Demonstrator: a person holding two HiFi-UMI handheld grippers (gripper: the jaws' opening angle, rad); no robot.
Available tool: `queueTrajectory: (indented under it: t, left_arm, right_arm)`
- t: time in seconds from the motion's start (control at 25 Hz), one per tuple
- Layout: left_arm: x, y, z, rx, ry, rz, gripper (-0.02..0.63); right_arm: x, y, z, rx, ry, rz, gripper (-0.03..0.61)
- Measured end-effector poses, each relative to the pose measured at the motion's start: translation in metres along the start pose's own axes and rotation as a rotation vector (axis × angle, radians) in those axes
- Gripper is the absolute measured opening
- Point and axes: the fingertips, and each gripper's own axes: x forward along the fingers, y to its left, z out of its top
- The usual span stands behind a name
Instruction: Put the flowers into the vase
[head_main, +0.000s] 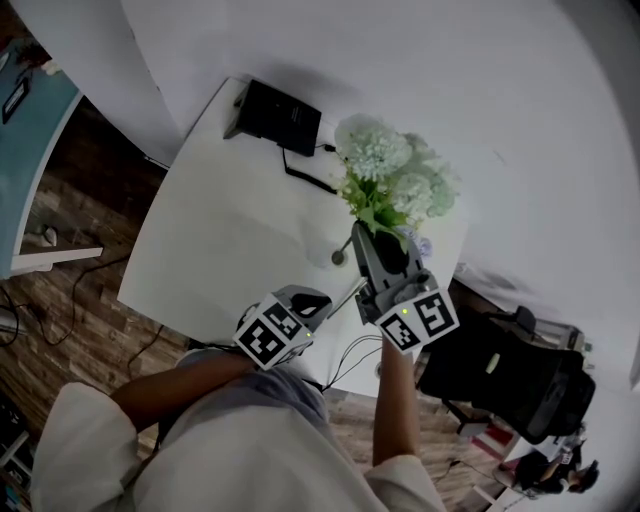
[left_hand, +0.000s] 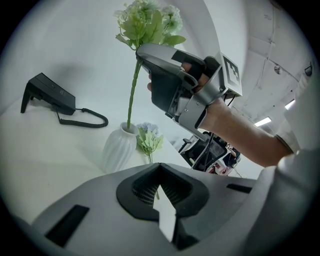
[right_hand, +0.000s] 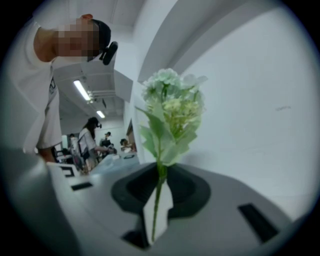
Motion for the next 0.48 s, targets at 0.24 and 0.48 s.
queueTrajectory:
  t: [0.24,0.48]
  left_arm:
    - [-0.001,0.004,-0.002,-0.010,0.011,0.002,0.023]
    - [0.002,0.004,-0.003,-0.015,0.015,0.004,0.023]
  right_arm:
    - [0.006,0.000,-0.016,-0.019,0.036,0.000,0.069]
    - [0.010,0.006,-0.036,-0.113,0.106,0.009,0.069]
